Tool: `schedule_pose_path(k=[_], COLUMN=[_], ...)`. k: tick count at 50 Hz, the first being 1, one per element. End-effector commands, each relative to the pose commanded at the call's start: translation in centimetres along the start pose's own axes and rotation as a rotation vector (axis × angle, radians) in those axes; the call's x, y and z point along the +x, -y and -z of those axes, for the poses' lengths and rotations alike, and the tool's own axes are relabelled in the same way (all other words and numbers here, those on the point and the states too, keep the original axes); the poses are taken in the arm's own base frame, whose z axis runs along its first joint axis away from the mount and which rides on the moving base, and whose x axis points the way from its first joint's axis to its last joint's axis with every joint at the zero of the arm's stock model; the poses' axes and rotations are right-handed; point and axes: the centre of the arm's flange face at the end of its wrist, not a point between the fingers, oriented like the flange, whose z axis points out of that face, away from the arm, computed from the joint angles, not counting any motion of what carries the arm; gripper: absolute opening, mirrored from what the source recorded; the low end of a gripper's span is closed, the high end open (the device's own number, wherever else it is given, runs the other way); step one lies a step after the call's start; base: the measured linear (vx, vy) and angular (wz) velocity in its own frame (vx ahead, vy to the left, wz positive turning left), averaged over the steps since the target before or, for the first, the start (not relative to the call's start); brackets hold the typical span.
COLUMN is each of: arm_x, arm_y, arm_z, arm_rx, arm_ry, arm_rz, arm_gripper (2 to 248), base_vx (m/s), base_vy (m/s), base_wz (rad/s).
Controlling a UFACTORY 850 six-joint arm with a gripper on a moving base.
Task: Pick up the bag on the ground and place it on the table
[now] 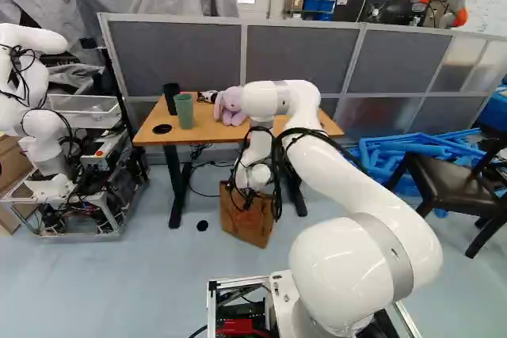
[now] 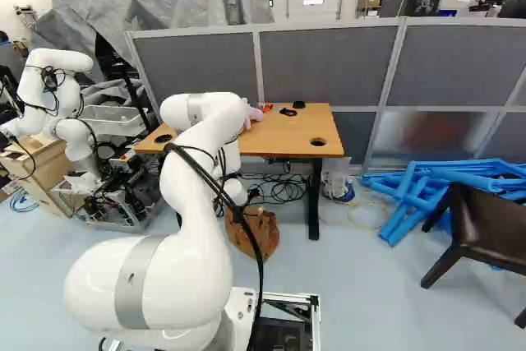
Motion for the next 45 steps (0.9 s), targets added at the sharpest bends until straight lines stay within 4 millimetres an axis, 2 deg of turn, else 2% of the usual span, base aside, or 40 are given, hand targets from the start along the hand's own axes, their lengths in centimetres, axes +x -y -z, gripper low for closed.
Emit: schedule_pose_path(k=[16,45], arm_x=[1.1,0.3], arm_y=[-0.1,1.5], arm_z=[-3.3,-7.3], arm_rx=[-0.019,-0.016], arm_ry=[-0.021,-0.019], arm_rz=[0.009,0.010], arm_gripper=[247,247], base_vx=[0.000,0.000], base_vy=[0.000,0.000], base_wz=[0.000,0.000])
